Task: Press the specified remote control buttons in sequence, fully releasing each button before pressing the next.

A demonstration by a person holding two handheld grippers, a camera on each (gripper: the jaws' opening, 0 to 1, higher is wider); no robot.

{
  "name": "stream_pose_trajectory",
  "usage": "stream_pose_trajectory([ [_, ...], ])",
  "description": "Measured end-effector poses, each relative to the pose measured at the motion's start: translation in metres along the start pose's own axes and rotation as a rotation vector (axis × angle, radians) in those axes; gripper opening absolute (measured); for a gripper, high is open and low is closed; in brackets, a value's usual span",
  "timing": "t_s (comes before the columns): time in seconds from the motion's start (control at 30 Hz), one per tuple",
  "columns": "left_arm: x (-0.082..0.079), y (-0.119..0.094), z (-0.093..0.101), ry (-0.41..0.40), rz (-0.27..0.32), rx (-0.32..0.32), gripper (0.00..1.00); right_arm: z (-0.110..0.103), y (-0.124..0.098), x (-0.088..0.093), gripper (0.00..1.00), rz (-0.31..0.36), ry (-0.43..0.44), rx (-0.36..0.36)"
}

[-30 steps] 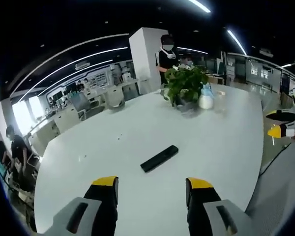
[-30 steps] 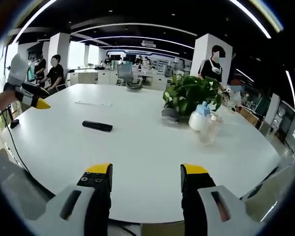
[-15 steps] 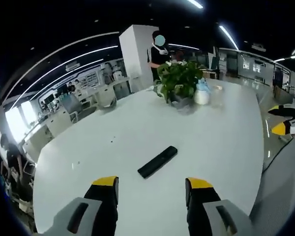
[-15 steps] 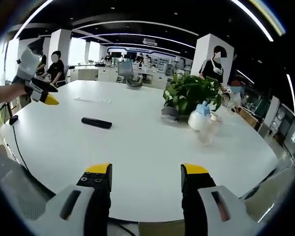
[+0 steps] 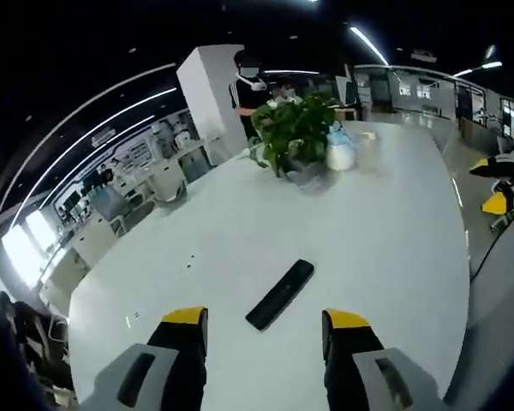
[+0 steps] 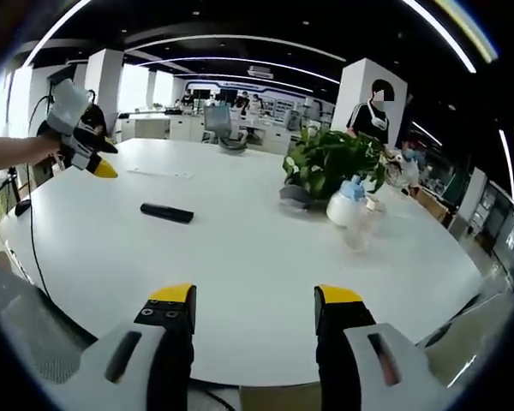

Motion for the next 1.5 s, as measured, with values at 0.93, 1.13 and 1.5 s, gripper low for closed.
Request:
stream_pose_trajectory([
  [0.93,0.007,0.073,-0.017,0.091,-0.099,0.075,0.56,-0.003,0.003,0.004,0.56,-0.042,-0.038,-0.009],
  [1.13,0.007,0.084,-0.017,0.11,-0.116,0.086,0.56,-0.002,0.004,0.005,0.56,-0.055,-0.039,-0.006],
  [1.5,0.018,0.108,-0.026,0.122,-0.149,0.113,0.56,-0.003,0.006,0.007,0.55,-0.077,-0.053,-0.004],
])
Point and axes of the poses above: the point that each gripper's makers call its tool centre point, and the gripper's own axes: y roughly forward along the fingers, z roughly to its right, x roughly out of its underside, the point moved 6 cm from there along -y, roughly backward along the fingers
